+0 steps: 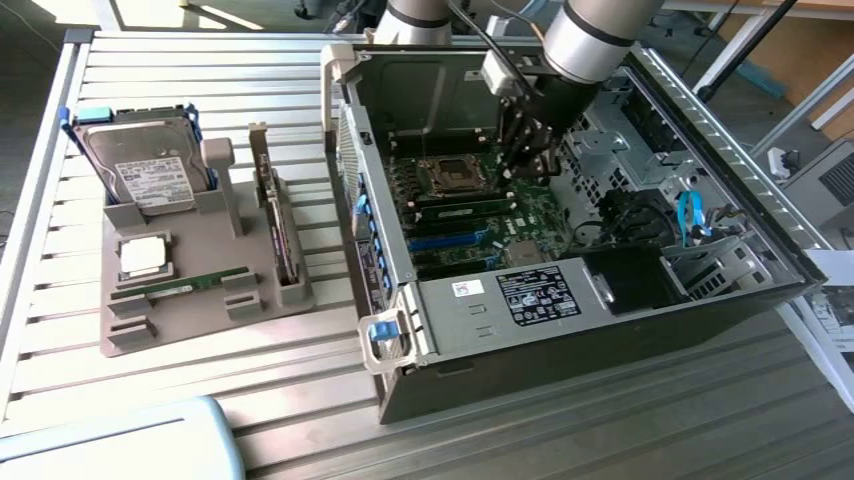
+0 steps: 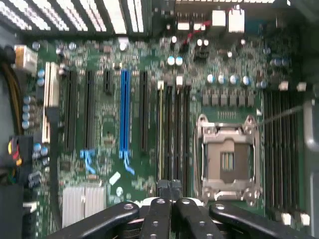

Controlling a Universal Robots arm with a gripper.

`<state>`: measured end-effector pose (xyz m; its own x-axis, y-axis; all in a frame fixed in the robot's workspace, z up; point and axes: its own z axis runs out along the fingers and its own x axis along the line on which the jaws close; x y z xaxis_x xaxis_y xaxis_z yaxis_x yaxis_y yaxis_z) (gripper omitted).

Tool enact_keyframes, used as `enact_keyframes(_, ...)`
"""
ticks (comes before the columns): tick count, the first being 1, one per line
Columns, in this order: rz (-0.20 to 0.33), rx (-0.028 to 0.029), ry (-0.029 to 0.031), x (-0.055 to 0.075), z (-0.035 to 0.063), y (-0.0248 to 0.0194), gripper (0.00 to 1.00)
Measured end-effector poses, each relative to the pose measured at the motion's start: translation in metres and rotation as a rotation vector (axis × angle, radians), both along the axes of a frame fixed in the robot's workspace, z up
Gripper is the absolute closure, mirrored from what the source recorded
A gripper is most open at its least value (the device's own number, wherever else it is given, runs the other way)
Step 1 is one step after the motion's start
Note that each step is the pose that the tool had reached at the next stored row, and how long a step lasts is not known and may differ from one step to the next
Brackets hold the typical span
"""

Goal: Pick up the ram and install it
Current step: 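Press down the ram until it locks into place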

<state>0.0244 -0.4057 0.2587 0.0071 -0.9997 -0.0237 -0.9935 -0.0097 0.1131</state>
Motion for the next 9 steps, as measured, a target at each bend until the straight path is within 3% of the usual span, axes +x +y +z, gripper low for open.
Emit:
enact_keyframes(7,0.0,0.0,0.0026,0.033,-0.0027,0.0001,0.87)
enact_keyframes(9,-0.001,-0.0001,0.0033,0.037,-0.0028,0.0001,0.87)
